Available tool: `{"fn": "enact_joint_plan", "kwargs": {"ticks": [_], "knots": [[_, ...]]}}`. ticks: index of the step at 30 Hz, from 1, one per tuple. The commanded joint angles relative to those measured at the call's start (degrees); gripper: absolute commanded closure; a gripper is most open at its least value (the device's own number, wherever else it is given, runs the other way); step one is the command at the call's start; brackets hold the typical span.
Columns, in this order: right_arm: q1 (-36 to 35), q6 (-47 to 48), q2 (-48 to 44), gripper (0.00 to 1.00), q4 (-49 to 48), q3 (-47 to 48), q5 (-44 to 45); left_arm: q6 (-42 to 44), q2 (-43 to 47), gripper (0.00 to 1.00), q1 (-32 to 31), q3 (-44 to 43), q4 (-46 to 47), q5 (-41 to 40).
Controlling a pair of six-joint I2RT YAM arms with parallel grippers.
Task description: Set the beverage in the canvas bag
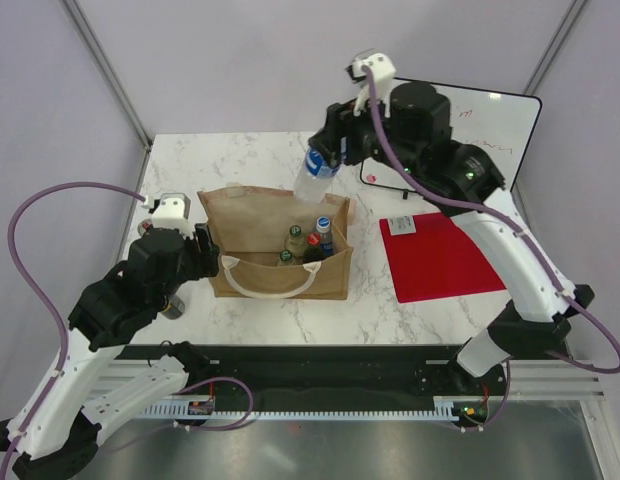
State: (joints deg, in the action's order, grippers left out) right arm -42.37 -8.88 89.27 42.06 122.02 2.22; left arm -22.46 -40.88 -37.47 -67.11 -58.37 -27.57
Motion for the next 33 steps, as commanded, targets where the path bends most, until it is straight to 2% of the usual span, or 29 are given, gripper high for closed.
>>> {"fn": "enact_joint_plan", "kwargs": {"ticks": [1, 6, 11, 18, 27, 33], "knots": [[-7.1, -2.8, 3.6, 1.00, -14.2, 5.2, -6.2, -0.5, -0.4, 0.34, -0.1, 0.0, -0.5, -2.3], [-13.7, 0.0, 8.1, 1.00, -18.8, 1.8, -3.8, -0.1, -0.4, 0.32, -0.1, 0.8, -0.9, -2.0], [-17.4, 8.0, 11.0, 1.00, -26.2, -3.7, -0.2, -0.1, -0.1, 0.33, -0.1, 1.8, -0.1, -2.3], [-17.5, 7.8, 11.3, 1.00, -37.5, -11.5, 3.4, -0.5, 1.0, 0.33, -0.1, 1.9, 1.0, -2.0], [-17.0, 13.1, 14.8, 1.00, -45.1, -16.4, 4.0, -1.0, 3.2, 0.33, -0.1, 0.9, 0.2, -0.7], [-15.6, 13.1, 18.0, 1.00, -45.9, -17.5, 3.8, -1.1, 5.4, 0.32, -0.1, -1.3, -1.1, 0.8]]}}
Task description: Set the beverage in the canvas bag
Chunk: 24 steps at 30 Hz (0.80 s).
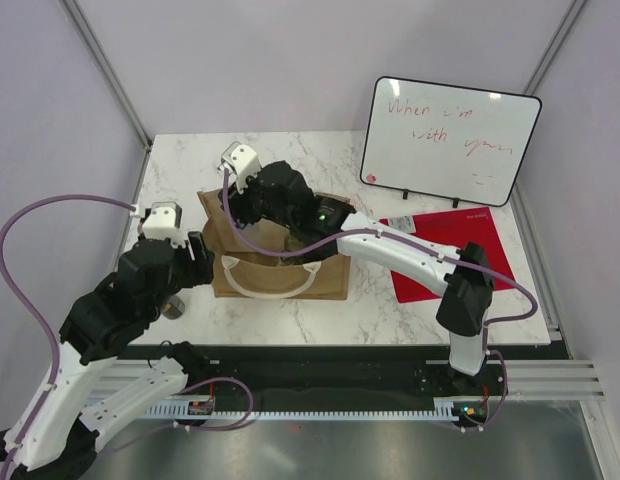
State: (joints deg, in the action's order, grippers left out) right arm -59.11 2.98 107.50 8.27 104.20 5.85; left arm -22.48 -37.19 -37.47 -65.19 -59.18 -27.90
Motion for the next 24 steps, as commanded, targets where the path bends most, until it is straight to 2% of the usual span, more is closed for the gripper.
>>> {"fn": "enact_joint_plan", "kwargs": {"ticks": [1, 9, 15, 22, 24], "knots": [[1.3, 1.2, 0.0, 1.00, -12.3, -0.1, 0.0, -1.2, 2.0, 0.32, -0.1, -3.5, -0.5, 1.2], [2.4, -1.5, -0.2, 1.00, -18.7, -9.9, -2.1, -1.1, 3.7, 0.29, -0.1, -1.3, -0.9, -2.8], [2.4, -1.0, 0.7, 0.96, -22.9, -13.8, -2.6, -0.8, 2.2, 0.28, -0.1, -2.0, -0.9, -1.3], [2.6, -0.9, 1.1, 0.98, -27.1, -17.5, -3.0, -0.8, 2.7, 0.28, -0.1, -2.1, -0.9, -1.1], [2.9, -1.7, 1.6, 0.93, -27.5, -17.8, -3.6, -0.9, 2.4, 0.28, -0.1, -1.9, -1.0, -0.8]]}}
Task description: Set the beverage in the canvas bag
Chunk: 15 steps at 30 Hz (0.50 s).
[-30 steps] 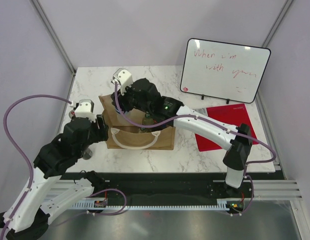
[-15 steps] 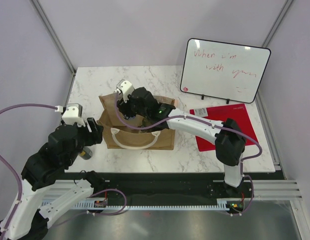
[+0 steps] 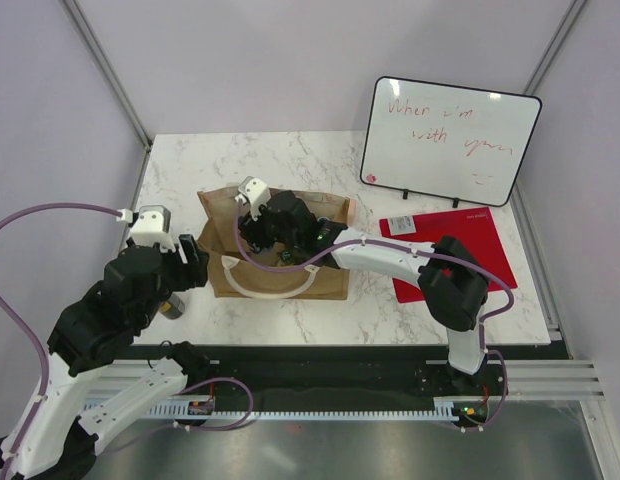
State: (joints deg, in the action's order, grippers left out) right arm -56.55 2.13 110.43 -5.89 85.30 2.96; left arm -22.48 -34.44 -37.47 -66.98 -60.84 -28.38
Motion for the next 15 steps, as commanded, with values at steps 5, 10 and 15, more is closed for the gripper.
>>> {"fn": "enact_joint_plan", "kwargs": {"ticks": [5, 10, 15], "knots": [[0.5, -1.9, -0.8, 0.68, -13.8, -0.1, -1.3, -1.3, -0.2, 0.23, -0.1, -0.2, 0.6, 0.3], [0.5, -2.0, -1.3, 0.49, -11.5, 1.1, -0.9, -1.9, 0.4, 0.12, -0.1, -0.2, 0.6, -0.5], [0.5, -2.1, -4.4, 0.40, -10.9, 0.6, 0.1, -3.2, -1.0, 0.10, -0.1, 0.0, 0.5, 0.2]]}}
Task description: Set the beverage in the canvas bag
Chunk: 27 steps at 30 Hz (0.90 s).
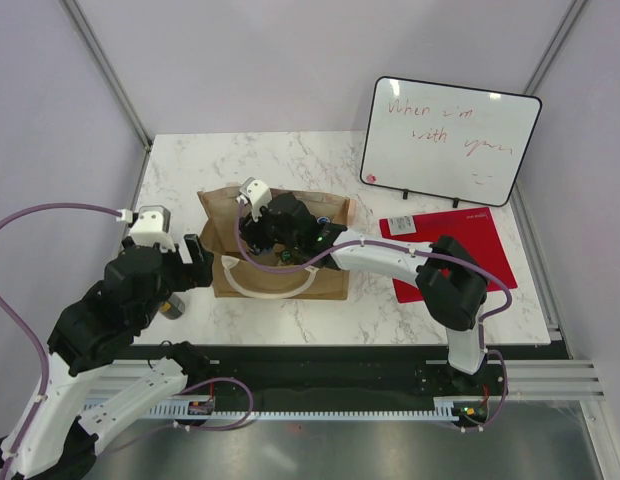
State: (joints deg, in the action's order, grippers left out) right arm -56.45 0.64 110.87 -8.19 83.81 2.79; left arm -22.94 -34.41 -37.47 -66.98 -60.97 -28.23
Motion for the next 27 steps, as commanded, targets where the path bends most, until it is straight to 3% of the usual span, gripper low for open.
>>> {"fn": "enact_joint_plan", "kwargs": {"ticks": [1, 5, 11, 18, 23, 27], "knots": [[0.4, -2.0, -5.4, 0.38, -7.6, 2.3, 0.7, -3.4, -1.3, 0.10, -0.1, 0.0, 0.5, 0.5], [0.3, -2.3, -6.9, 0.26, 0.0, 7.5, 1.0, -5.0, -1.8, 0.09, -0.1, -0.8, 0.5, -0.2], [0.4, -5.4, -10.2, 0.19, 5.7, 10.2, 1.1, -6.1, -4.0, 0.08, -0.1, -3.3, 1.0, -1.4], [0.3, -5.8, -17.1, 0.17, 13.2, 11.7, 1.6, -5.9, -8.0, 0.07, -0.1, -5.2, 1.8, -4.6], [0.4, -6.2, -24.6, 0.17, 17.1, 9.9, 0.9, -5.2, -11.0, 0.06, 0.1, -6.1, 2.3, -11.8], [0.3, -6.4, -30.5, 0.17, 20.2, 6.2, 0.3, -4.7, -14.1, 0.05, 3.5, -7.4, 3.9, -11.9]]}}
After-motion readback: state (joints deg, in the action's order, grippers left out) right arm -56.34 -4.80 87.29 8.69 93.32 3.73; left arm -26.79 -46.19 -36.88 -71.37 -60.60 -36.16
